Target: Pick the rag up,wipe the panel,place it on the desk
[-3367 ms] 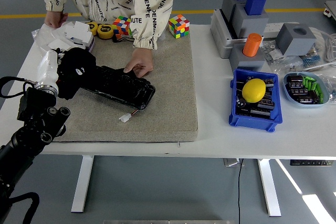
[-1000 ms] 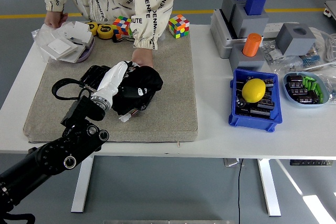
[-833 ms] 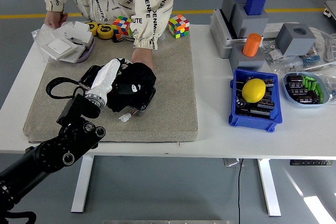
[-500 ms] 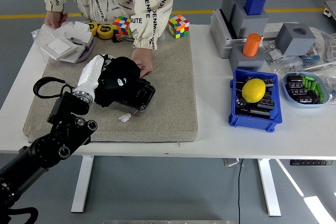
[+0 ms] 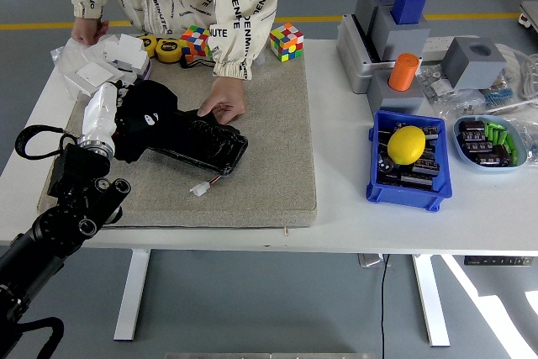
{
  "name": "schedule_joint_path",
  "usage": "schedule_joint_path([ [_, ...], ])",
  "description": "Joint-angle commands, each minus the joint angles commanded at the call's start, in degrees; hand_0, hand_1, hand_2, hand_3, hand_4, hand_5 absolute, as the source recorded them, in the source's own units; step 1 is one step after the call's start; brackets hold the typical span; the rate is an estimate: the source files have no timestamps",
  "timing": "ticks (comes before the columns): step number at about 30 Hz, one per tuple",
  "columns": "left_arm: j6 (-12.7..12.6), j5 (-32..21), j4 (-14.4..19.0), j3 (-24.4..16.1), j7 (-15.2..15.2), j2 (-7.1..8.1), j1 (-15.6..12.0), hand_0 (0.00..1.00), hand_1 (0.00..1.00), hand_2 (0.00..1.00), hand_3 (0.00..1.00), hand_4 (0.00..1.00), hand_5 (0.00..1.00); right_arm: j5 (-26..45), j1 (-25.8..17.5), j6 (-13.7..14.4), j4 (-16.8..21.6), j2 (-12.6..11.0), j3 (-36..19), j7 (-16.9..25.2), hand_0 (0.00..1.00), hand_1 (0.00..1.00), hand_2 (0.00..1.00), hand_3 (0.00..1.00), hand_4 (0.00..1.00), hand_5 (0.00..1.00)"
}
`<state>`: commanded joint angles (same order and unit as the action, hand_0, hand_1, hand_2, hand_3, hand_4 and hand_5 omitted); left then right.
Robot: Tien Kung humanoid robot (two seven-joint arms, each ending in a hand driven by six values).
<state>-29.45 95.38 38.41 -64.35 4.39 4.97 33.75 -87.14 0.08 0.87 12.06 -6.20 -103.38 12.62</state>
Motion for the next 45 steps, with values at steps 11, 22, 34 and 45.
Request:
schedule_joint_path([
  [11,-1.7,1.7,-2.5,-5.4,-0.4,0.03,0.1,0.197,0.203,0.249,0.55,0.595,0.002,-0.3,-0.1,0.0,0.0,0.0,-0.4,0.0,0.521,0.548,0.489,0.521,0.846,0.35],
  [22,-1.1,-0.4,0.0,-1.4,-0.4,0.34,-0.6,0.194,0.203,0.248,0.55,0.594,0.002,-0.1,0.0,0.0,0.0,0.0,-0.1,0.0,0.52,0.548,0.489,0.52,0.844,0.35],
  [34,-0.8,-4.4,6.4,8.5,0.2,1.23,-1.4,0.195,0.203,0.247,0.551,0.594,0.002,-0.2,0.0,0.0,0.0,0.0,-0.1,0.0,0.521,0.547,0.489,0.52,0.843,0.35],
  [45,0.0,-8.1,16.6,19.8,1.7,2.45,-1.7,0.19,0.2,0.246,0.55,0.594,0.002,-0.1,0.0,0.0,0.1,0.0,0.0,0.0,0.521,0.547,0.489,0.52,0.844,0.349],
])
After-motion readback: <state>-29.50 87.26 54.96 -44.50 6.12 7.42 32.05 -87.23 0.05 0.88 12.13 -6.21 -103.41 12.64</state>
